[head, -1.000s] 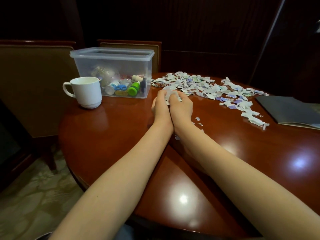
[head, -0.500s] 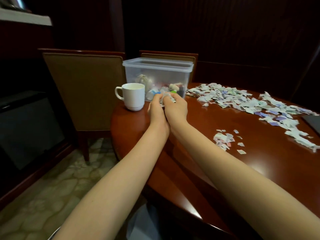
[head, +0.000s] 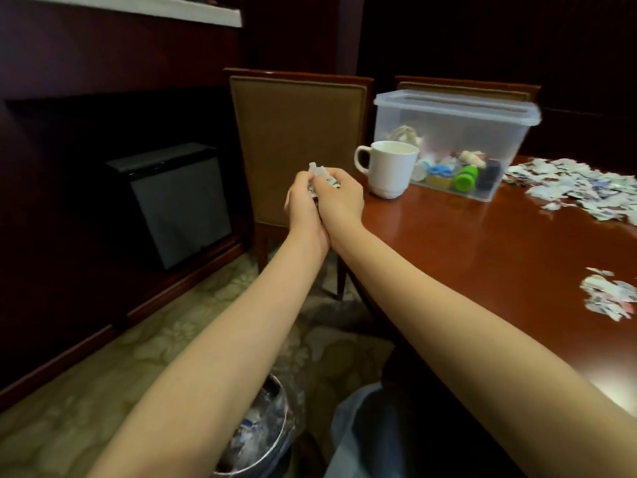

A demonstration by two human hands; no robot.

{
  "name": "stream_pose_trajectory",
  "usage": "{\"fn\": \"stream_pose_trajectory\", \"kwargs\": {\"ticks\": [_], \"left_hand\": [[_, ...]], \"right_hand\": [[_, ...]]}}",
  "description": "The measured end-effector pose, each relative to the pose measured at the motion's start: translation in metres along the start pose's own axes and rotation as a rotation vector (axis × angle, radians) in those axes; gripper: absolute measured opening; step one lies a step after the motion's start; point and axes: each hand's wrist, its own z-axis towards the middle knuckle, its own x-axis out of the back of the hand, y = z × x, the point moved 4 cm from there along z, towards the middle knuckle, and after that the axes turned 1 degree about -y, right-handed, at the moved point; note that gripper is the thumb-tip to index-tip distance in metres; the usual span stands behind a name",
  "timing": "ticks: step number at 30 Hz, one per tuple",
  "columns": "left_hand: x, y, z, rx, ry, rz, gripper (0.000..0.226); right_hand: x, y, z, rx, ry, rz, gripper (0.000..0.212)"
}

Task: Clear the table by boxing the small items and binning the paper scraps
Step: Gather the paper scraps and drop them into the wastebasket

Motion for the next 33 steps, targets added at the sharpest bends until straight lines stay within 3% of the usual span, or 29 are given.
{"fn": "stream_pose_trajectory", "kwargs": {"ticks": [15,20,33], "left_hand": [[0.143,0.017,-0.005,-0.088,0.349,0.044,0.039],[0.191,0.000,-0.007,-0.018,0.504,0.053,0.010],[0.307,-0.075,-0.023,0.211,0.819,-0.011,0.023]], "right_hand": [[-0.097,0.088,-0.055,-0.271,-0.172,0.086,0.018],[-0.114,0.134,-0.074,-0.417,-0.181,0.121,0.012],[-0.127,0.256,-0.135,-0.810,-0.310,0.002,0.029]]}}
